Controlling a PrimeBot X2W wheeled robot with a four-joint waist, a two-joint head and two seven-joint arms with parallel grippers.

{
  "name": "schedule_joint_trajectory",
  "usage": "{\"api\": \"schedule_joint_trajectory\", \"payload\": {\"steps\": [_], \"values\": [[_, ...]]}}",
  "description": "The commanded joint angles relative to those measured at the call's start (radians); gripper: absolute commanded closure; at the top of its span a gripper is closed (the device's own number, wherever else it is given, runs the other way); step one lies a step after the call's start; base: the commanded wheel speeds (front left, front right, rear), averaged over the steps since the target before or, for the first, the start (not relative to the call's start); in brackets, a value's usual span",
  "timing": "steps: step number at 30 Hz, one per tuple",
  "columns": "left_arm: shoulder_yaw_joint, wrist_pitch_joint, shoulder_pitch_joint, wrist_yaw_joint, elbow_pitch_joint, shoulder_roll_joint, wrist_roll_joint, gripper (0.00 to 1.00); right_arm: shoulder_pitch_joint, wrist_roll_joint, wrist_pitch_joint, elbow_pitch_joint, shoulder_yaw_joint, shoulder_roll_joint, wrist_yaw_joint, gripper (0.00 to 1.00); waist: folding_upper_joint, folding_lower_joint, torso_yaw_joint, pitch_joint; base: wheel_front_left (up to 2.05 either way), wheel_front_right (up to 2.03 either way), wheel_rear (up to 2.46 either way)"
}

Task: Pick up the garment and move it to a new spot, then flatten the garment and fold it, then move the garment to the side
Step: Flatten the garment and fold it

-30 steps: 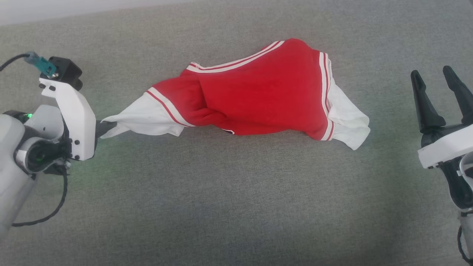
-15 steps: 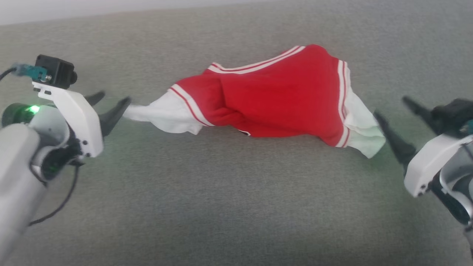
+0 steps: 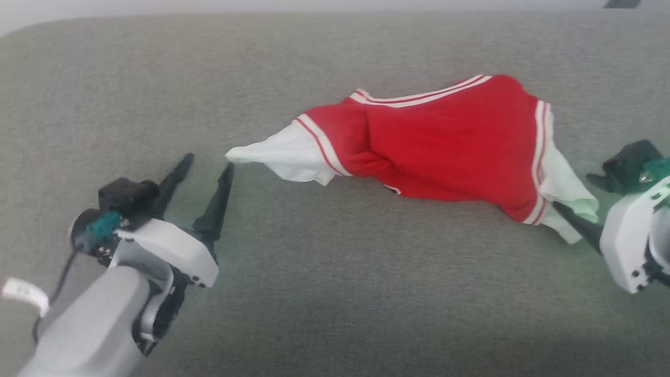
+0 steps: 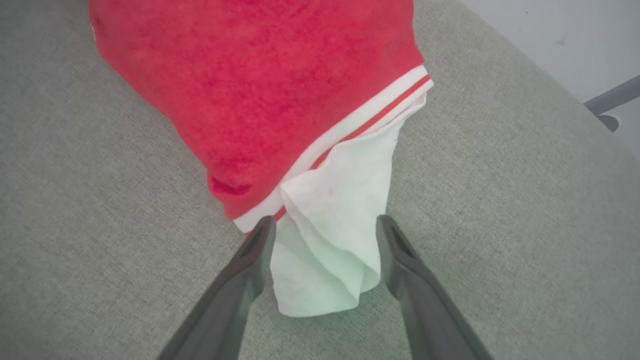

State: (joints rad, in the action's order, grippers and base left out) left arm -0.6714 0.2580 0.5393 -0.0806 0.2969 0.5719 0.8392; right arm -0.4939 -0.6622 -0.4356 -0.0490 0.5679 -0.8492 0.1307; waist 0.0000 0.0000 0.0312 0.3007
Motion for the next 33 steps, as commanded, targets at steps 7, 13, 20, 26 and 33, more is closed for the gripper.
{"api": "schedule_joint_trajectory", "payload": {"steps": [7,13,20,26,33], "values": [[0.266,0.008,-0.226,-0.083,-0.233,-0.122,-0.242,0.00,-0.060,-0.072,-0.047,-0.025,0.041,-0.049,0.000,0.00,0.0000,0.0000,0.058,0.036,0.00,0.00,0.00],[0.371,0.008,-0.329,-0.032,-0.262,-0.195,-0.311,0.00,-0.073,-0.105,-0.052,-0.024,0.057,-0.057,0.000,0.00,0.0000,0.0000,0.070,0.042,0.00,0.00,0.00],[0.450,0.008,-0.347,0.055,-0.243,-0.276,-0.376,0.00,-0.091,-0.125,-0.039,-0.034,0.069,-0.047,0.000,0.13,0.0000,0.0000,0.067,0.055,0.00,0.00,0.00],[0.482,0.008,-0.351,0.104,-0.220,-0.315,-0.410,0.00,-0.103,-0.138,-0.008,-0.054,0.057,-0.030,0.000,1.00,0.0000,0.0000,0.057,0.059,0.00,0.00,0.00],[0.513,0.008,-0.362,0.137,-0.210,-0.343,-0.444,0.00,-0.068,-0.160,0.035,-0.105,-0.023,-0.028,0.000,1.00,0.0000,0.0000,0.038,0.063,0.00,0.00,0.00]]}}
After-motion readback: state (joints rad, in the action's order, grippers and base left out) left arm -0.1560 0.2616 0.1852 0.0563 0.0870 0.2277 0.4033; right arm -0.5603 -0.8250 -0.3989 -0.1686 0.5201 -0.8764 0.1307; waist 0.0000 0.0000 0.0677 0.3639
